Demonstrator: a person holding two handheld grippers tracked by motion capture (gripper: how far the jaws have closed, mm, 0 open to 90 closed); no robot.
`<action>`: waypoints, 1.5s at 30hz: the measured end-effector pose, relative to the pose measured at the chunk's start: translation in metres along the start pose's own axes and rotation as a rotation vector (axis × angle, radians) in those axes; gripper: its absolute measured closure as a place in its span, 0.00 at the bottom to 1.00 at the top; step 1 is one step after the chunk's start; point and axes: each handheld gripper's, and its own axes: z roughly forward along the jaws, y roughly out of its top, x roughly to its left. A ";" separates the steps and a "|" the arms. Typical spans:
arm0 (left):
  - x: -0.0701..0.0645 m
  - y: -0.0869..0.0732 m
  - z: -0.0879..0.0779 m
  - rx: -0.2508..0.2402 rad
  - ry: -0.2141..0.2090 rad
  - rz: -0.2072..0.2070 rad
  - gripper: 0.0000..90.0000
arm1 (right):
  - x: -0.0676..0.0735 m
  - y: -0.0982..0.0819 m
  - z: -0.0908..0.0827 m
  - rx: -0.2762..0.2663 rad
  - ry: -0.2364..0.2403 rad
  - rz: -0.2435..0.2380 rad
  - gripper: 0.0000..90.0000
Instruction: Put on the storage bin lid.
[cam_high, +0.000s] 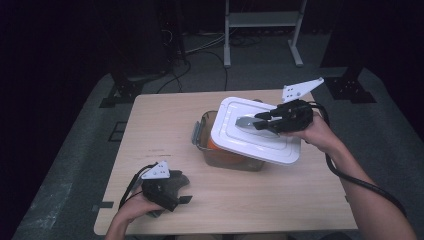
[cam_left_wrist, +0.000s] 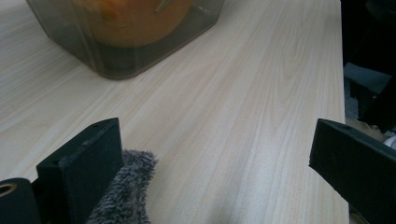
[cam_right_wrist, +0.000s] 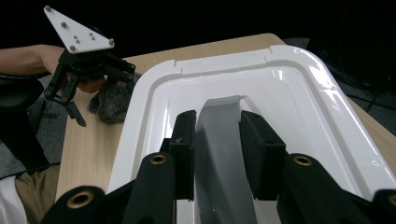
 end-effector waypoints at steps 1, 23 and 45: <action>0.000 0.000 0.000 0.001 -0.001 0.000 0.02 | -0.001 0.000 0.001 0.000 0.002 -0.003 0.74; 0.002 0.000 -0.001 0.000 0.001 0.001 0.02 | -0.015 0.010 0.029 0.010 0.024 -0.018 0.74; 0.002 -0.002 -0.003 0.004 0.006 -0.001 0.02 | -0.026 0.014 0.060 0.047 0.075 -0.042 0.74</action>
